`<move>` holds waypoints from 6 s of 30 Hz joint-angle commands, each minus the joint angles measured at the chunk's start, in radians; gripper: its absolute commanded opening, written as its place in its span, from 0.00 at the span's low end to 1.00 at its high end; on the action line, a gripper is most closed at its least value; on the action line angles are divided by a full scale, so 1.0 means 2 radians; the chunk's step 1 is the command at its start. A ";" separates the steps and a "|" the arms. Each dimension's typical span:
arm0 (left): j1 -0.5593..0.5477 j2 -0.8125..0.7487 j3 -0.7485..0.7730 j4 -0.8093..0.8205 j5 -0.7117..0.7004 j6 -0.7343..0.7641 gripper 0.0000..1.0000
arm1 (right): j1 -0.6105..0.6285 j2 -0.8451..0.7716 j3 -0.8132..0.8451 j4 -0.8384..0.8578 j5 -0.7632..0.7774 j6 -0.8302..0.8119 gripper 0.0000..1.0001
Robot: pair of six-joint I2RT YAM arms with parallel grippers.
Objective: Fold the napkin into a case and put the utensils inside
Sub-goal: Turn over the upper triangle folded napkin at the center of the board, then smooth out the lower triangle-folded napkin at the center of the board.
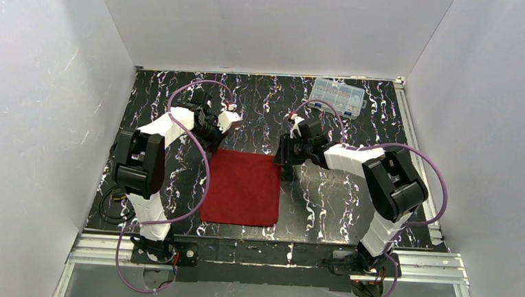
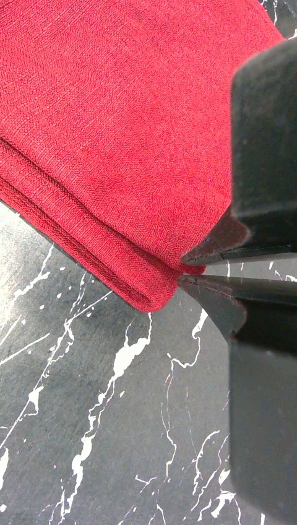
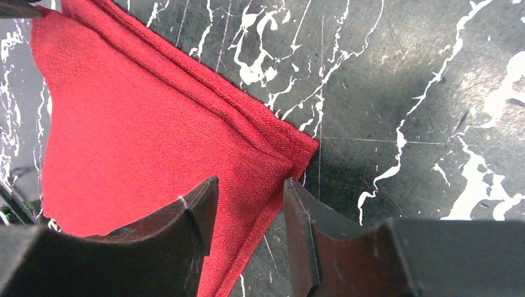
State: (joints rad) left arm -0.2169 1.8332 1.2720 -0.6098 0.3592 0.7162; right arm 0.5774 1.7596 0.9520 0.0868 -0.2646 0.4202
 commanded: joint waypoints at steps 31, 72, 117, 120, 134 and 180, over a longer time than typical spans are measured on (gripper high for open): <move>-0.001 -0.048 0.081 -0.053 0.049 0.002 0.26 | -0.005 0.028 0.027 0.030 -0.005 -0.002 0.11; -0.411 -0.040 -0.058 0.032 0.025 0.153 0.22 | -0.040 0.049 -0.075 0.177 -0.039 0.043 0.10; -0.187 -0.188 0.028 -0.142 0.000 0.048 0.81 | -0.031 -0.092 0.020 -0.071 0.083 -0.053 0.99; -0.140 -0.152 0.022 -0.129 0.013 0.038 0.78 | -0.029 -0.124 0.018 -0.071 0.083 -0.045 0.99; -0.062 0.073 0.138 -0.139 0.045 -0.035 0.50 | 0.009 -0.030 0.014 0.060 -0.052 0.042 0.42; 0.010 0.017 0.093 0.044 -0.146 0.056 0.45 | -0.003 0.094 -0.036 0.162 -0.064 0.073 0.23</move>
State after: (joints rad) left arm -0.2691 1.9095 1.3144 -0.4808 0.0937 0.8539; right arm 0.5758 1.9308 0.9005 0.4778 -0.4355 0.5804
